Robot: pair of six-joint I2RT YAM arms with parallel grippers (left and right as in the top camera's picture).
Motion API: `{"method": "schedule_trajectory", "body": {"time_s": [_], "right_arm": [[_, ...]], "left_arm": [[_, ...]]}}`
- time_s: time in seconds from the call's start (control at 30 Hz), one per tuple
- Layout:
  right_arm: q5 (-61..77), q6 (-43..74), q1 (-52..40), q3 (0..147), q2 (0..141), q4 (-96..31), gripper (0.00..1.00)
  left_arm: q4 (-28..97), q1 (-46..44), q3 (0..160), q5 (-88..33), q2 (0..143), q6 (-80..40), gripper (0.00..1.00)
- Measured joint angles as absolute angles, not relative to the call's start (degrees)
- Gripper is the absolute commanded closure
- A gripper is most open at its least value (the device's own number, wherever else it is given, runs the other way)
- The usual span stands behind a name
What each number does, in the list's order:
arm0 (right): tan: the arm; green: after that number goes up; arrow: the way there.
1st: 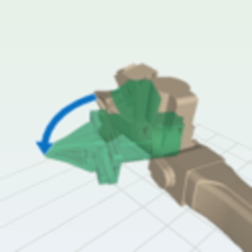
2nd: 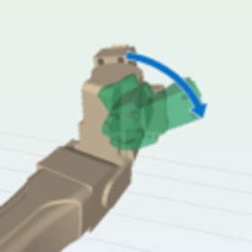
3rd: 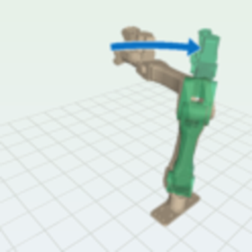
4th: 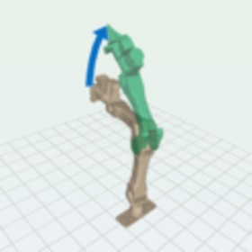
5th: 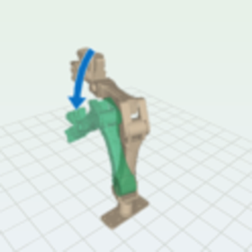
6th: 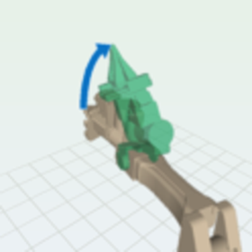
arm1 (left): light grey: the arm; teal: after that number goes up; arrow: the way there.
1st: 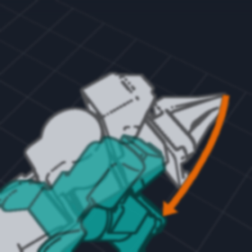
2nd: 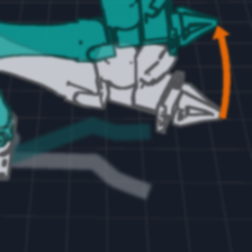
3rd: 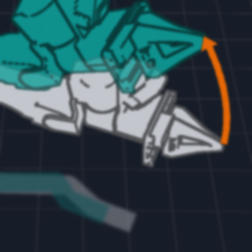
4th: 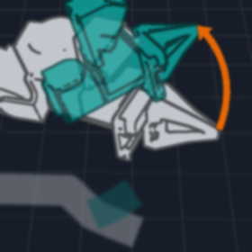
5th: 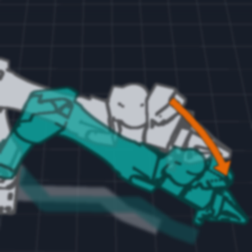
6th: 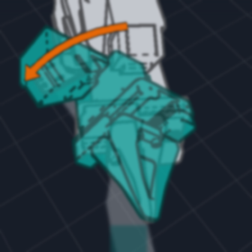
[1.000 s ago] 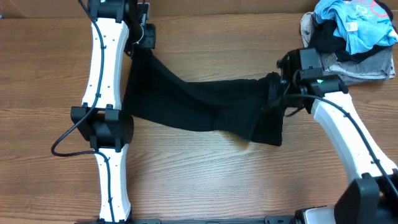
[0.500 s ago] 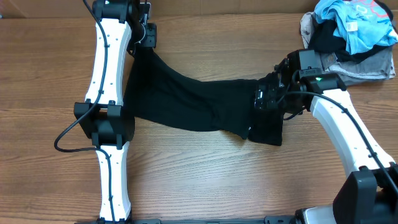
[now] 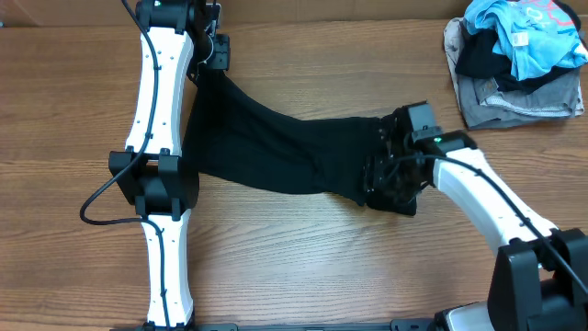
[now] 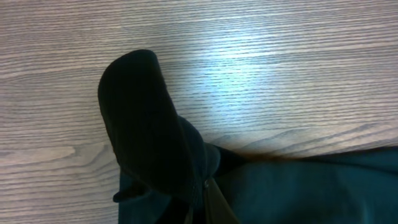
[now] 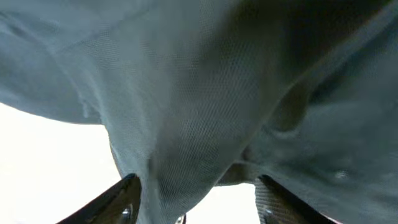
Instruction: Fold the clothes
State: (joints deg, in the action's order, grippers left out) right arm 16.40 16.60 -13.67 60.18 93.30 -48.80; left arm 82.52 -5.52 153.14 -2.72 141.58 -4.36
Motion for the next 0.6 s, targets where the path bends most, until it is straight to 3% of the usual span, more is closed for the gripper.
{"method": "schedule_trajectory", "body": {"time_s": [0.17,0.27,0.4,0.5,0.6], "right_arm": [[16.62,17.76,-16.56,58.70,93.30,-47.00,0.42],[16.71,18.52,-18.24,58.70,93.30,-45.01,0.49],[16.71,19.81,-19.49,58.70,93.30,-44.21,0.67],[16.73,20.71,-19.55,58.70,93.30,-44.16,0.96],[16.69,21.19,-19.53,58.70,93.30,-44.21,0.96]], "left_arm": [[82.98,-5.54,153.14,-2.33,141.58,-4.36,0.96],[83.55,-5.54,153.14,-2.04,141.58,-4.34,0.96],[84.36,-5.54,153.14,-1.80,141.58,-4.36,0.96],[84.38,-5.52,153.14,-1.74,141.58,-4.36,0.96],[84.44,-5.54,153.14,-1.63,141.58,-4.36,0.96]]}}
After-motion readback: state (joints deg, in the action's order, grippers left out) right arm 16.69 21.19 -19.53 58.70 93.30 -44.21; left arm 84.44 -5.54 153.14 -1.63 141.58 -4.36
